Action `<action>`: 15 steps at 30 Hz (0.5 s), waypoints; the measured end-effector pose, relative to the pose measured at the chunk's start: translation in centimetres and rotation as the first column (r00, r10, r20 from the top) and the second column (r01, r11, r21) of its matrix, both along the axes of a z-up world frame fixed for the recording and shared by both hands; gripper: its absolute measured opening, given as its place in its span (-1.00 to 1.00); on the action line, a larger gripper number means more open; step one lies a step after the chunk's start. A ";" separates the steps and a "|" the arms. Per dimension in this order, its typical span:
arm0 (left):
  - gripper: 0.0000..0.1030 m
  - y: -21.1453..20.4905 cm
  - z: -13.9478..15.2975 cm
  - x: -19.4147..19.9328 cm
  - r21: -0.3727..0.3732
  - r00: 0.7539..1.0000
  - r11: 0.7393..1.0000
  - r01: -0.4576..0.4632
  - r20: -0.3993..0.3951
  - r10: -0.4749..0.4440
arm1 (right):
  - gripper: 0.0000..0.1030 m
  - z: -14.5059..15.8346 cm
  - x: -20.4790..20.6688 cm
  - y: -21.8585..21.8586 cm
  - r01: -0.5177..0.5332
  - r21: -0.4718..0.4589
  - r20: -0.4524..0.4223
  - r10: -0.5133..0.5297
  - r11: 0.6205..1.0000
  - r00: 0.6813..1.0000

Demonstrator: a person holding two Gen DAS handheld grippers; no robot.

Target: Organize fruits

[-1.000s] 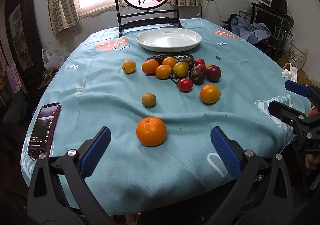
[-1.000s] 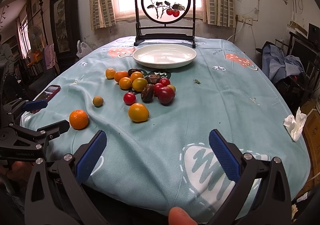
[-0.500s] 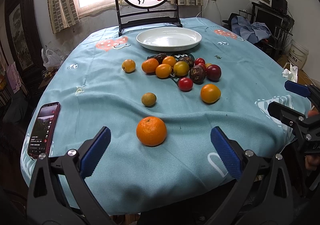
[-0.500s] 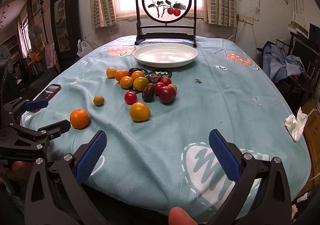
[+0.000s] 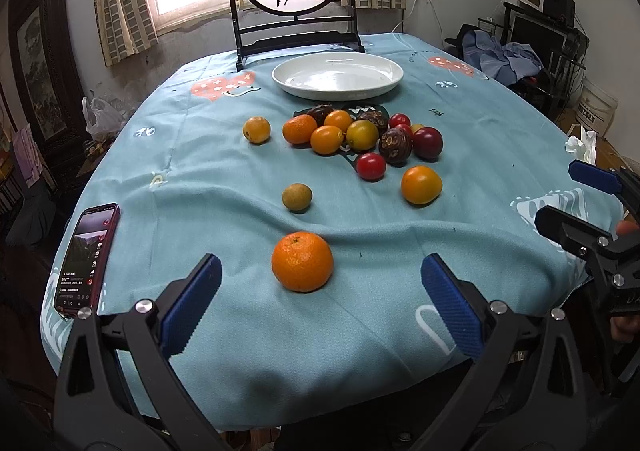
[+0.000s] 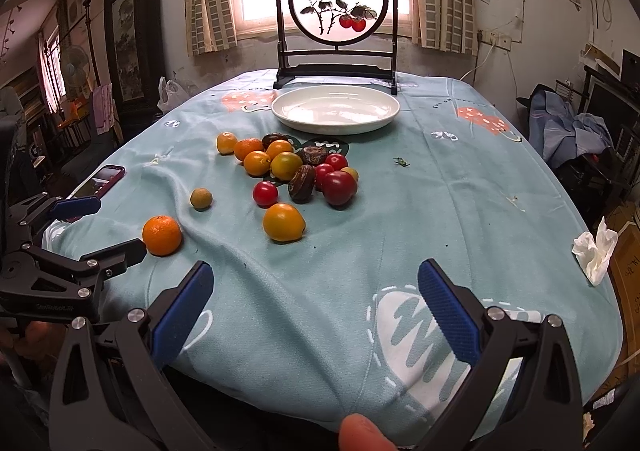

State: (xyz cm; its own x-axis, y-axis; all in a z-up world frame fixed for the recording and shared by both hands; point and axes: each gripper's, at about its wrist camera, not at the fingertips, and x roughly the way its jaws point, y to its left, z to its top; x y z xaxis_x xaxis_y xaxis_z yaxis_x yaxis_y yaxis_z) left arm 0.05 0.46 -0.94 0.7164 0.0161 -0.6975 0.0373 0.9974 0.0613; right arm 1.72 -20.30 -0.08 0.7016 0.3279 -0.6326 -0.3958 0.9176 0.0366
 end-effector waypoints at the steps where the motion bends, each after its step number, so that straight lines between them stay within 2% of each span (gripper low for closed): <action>1: 0.96 0.0 0.0 0.0 0.000 1.000 1.000 -0.001 -0.001 0.001 | 0.97 0.0 0.0 0.0 -0.006 0.001 -0.003 0.006 1.000 1.000; 9: 0.96 -0.3 -0.4 0.1 0.003 1.000 1.000 0.002 -0.011 -0.002 | 0.97 0.2 -0.6 0.5 -0.060 -0.009 0.007 0.060 0.998 0.998; 15: 0.96 -0.3 -0.4 0.1 0.002 1.000 1.000 0.002 -0.011 -0.002 | 0.97 0.2 -0.6 0.6 -0.060 -0.012 0.018 0.061 0.998 0.998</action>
State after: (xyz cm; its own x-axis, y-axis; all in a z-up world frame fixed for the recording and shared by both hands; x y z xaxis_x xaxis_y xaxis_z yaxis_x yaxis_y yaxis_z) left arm 0.17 0.18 -1.36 0.7091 0.0159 -0.7050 0.0402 0.9972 0.0628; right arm 1.07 -19.72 0.15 0.6923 0.3626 -0.6239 -0.4511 0.8923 0.0180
